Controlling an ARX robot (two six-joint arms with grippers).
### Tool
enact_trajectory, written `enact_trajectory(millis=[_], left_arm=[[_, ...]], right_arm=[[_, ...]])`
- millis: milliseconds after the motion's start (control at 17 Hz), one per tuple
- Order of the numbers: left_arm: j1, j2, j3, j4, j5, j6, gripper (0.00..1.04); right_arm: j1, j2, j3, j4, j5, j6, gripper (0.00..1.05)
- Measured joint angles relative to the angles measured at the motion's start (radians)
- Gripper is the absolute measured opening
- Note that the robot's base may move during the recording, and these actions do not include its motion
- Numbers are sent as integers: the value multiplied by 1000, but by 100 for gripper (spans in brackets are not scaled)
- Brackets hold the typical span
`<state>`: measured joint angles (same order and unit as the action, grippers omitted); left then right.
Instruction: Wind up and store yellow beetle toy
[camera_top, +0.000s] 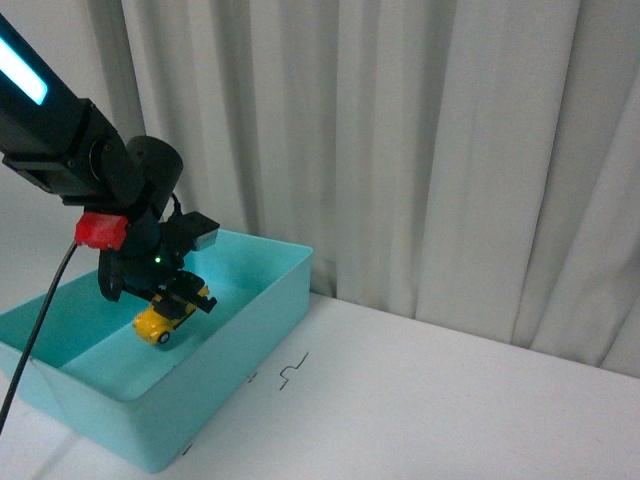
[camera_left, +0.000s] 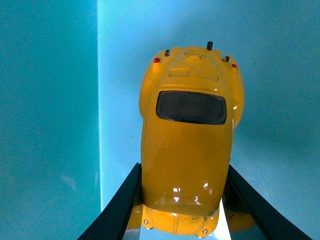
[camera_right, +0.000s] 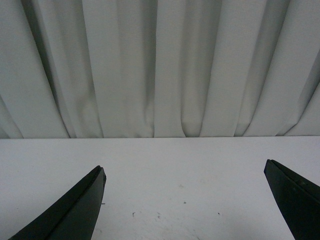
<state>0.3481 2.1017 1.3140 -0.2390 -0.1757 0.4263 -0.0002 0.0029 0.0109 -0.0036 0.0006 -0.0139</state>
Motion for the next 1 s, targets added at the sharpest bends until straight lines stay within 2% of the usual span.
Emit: enact_trajectory(millis=[587,998], left_arm=[[-25,39,2,29,42,-35,38],[-25,13,-16,6,73,-56,97]], right_arm=[[0,0,0,0,0,0,98],[0,0,0,0,0,0,98]])
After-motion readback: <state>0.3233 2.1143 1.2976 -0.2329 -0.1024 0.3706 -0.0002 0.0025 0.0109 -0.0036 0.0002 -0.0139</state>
